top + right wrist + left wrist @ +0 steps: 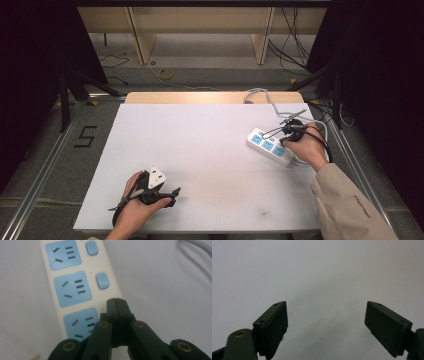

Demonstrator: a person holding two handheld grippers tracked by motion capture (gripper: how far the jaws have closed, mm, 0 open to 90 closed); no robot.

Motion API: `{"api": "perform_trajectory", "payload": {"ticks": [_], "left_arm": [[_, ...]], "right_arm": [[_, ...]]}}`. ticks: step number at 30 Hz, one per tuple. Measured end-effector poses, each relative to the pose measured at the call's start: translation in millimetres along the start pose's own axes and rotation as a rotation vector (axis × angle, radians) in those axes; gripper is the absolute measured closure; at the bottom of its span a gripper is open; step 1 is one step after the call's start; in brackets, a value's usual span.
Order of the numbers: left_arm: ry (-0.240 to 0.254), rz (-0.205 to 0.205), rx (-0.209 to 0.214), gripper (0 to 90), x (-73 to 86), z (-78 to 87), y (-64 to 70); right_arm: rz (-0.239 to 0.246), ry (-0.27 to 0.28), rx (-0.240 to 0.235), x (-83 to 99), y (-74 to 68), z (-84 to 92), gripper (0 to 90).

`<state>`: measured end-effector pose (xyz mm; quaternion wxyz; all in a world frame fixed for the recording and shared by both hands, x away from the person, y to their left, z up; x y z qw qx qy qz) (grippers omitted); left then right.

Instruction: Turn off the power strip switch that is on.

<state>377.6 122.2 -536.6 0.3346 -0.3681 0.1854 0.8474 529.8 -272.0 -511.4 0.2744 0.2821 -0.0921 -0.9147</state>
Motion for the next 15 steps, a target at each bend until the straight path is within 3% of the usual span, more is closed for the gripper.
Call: {"api": "perform_trajectory", "payload": {"ticks": [15], "left_arm": [[0.002,0.002,-0.003,18.9,0.1,0.5,-0.9]], "right_arm": [[0.0,0.053,-0.013,-2.3,-7.5,9.6,90.0]]}}
Point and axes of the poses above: each handheld gripper's, and its own axes: z roughly backward along the jaws, x roughly out of its underside, y roughly to its right, the point moved 9 cm from there along -z, roughly forward along the jaws, and after that the axes turned 13 degrees about x, right-handed, at the moved point
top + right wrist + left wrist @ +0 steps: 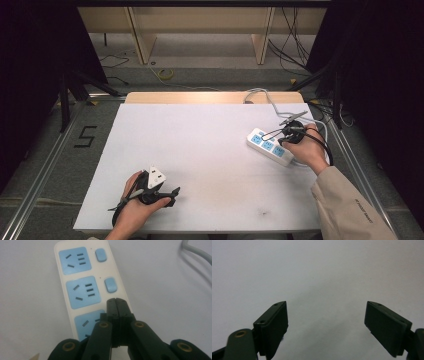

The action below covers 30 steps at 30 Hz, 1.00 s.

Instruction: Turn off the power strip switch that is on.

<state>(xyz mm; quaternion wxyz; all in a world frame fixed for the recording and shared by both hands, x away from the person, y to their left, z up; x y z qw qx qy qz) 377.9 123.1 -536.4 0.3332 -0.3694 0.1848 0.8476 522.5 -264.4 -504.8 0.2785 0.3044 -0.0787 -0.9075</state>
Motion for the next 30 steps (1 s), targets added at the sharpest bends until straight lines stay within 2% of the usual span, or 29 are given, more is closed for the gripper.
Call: {"api": "perform_trajectory", "payload": {"ticks": [18,25,30], "left_arm": [[-0.004,-0.003,0.001,18.9,0.3,0.2,0.2],[-0.003,-0.002,0.001,18.9,0.2,0.0,0.4],[-0.004,-0.002,0.0,18.9,0.2,-0.1,0.3]], "right_arm": [[0.019,0.062,-0.035,-3.3,-14.7,16.8,90.0],[0.013,0.077,-0.067,1.6,-22.1,18.8,90.0],[0.006,0.092,-0.073,3.3,-23.7,22.6,90.0]]}}
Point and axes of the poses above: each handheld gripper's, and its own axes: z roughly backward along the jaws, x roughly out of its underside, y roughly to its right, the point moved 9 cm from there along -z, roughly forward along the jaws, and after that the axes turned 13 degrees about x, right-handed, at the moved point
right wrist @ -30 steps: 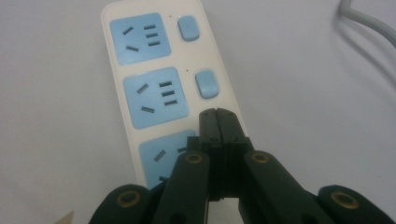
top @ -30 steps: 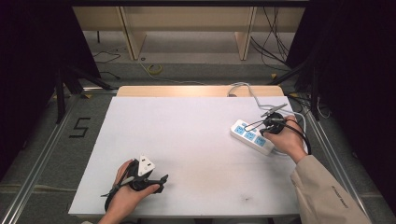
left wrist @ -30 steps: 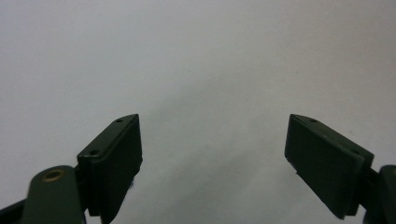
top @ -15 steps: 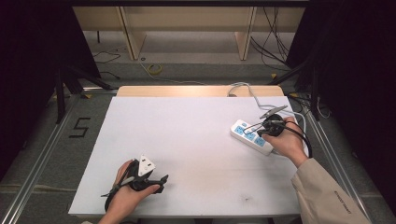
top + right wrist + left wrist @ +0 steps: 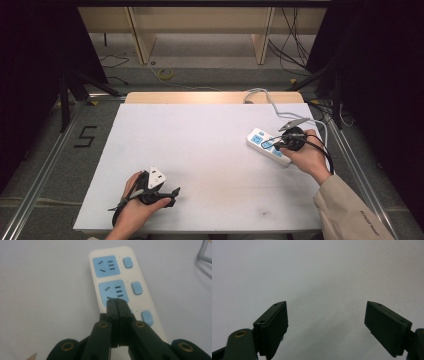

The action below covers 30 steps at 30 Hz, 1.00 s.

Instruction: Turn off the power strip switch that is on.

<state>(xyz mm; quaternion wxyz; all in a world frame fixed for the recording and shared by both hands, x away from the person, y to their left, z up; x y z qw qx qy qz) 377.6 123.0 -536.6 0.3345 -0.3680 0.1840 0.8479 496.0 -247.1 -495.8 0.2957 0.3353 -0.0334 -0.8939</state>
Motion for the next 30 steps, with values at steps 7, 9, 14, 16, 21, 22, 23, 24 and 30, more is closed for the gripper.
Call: {"api": "perform_trajectory", "payload": {"ticks": [7,9,14,16,21,22,23,24,30], "left_arm": [[0.001,0.0,0.0,18.9,0.1,0.0,0.0],[0.0,0.001,0.0,18.9,0.2,0.0,0.1],[0.001,0.001,-0.001,18.9,0.1,-0.1,0.0],[0.0,0.001,0.0,18.9,0.1,0.1,0.0],[0.0,0.001,0.0,18.9,0.1,0.3,0.1],[0.0,0.0,0.0,18.9,0.2,0.3,0.1],[0.0,0.0,0.001,18.9,0.2,0.2,0.0],[0.0,0.001,0.0,18.9,0.2,0.1,0.0],[0.001,0.002,0.0,18.9,0.0,-0.1,0.0]], "right_arm": [[0.002,0.007,-0.016,4.6,-5.4,2.1,89.0],[0.006,0.009,-0.018,5.9,-7.0,2.3,88.8],[0.012,0.018,-0.021,6.3,-10.5,5.0,88.2],[0.015,0.024,-0.024,5.7,-12.5,7.2,87.7],[0.021,0.045,-0.04,5.7,-19.4,10.5,86.2],[0.016,0.044,-0.048,6.9,-21.1,10.9,85.8],[0.022,0.048,-0.051,7.9,-22.3,10.6,85.6],[0.021,0.048,-0.052,9.2,-23.4,10.8,85.5],[0.028,0.067,-0.057,11.5,-27.4,14.6,84.0]]}}
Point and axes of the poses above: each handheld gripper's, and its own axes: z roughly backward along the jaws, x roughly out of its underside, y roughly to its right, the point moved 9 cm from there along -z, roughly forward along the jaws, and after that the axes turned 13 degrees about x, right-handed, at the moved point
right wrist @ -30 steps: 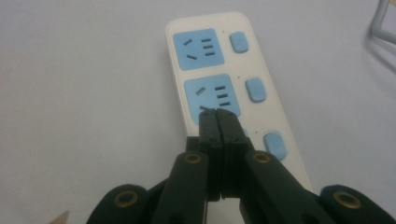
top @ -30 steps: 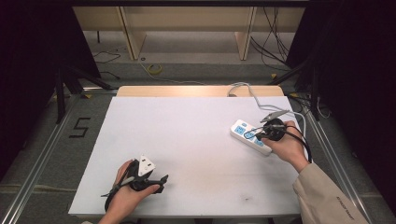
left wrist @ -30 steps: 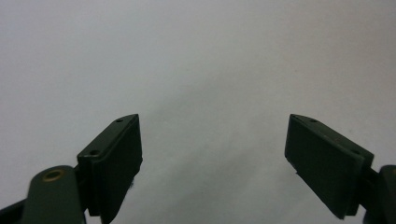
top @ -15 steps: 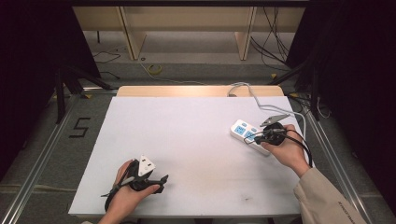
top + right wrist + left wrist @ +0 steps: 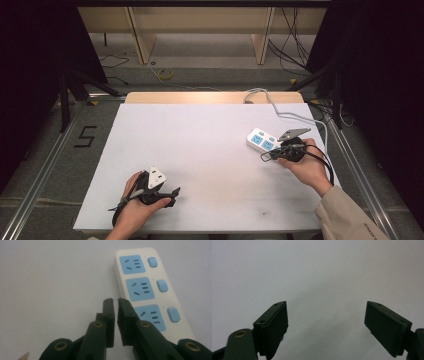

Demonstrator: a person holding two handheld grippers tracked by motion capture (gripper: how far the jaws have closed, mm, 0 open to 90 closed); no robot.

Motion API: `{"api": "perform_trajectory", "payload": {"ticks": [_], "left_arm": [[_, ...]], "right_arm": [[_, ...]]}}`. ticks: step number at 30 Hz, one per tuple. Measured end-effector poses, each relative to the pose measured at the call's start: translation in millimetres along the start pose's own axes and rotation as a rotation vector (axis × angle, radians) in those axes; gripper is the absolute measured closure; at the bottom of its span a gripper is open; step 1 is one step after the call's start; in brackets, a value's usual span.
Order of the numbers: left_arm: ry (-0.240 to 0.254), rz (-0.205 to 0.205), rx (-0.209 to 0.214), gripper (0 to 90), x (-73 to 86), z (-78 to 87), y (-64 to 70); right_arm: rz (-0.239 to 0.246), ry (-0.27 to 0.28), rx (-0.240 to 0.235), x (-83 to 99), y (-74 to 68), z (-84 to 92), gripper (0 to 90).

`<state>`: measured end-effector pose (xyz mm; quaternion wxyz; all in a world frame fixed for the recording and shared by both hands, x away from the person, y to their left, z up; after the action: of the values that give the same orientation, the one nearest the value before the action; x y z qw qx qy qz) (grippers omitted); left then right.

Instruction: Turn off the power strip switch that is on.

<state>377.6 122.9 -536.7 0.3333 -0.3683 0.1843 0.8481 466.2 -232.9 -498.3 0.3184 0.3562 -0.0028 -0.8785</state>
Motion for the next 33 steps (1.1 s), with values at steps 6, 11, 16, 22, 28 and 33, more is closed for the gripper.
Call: {"api": "perform_trajectory", "payload": {"ticks": [6,11,16,22,28,33], "left_arm": [[-0.001,0.0,0.001,18.9,0.2,0.4,-0.2],[0.001,0.002,0.001,18.9,0.1,0.0,-0.2],[-0.001,0.001,0.001,18.9,0.2,0.2,-0.2],[-0.001,0.001,0.001,18.9,0.3,0.2,-0.2],[-0.001,0.001,0.001,18.9,0.3,0.2,-0.1],[-0.002,0.001,0.001,19.0,0.4,0.1,-0.3]], "right_arm": [[0.003,0.017,-0.02,0.5,-7.4,3.2,81.8],[0.004,0.021,-0.032,4.9,-12.9,2.9,80.1],[0.0,0.032,-0.047,6.2,-17.8,6.3,77.5],[0.008,0.033,-0.07,13.4,-25.4,7.9,72.6],[0.007,0.053,-0.095,19.2,-34.5,11.3,66.4],[0.016,0.083,-0.102,24.2,-42.1,14.3,60.1]]}}
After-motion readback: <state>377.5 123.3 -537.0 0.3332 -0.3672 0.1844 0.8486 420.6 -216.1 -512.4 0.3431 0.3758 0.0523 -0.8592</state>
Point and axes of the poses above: each handheld gripper's, and its own axes: z roughly backward along the jaws, x roughly out of its underside, y roughly to its right, the point moved 9 cm from there along -z, roughly forward along the jaws, and after that the axes turned 13 degrees about x, right-handed, at the moved point
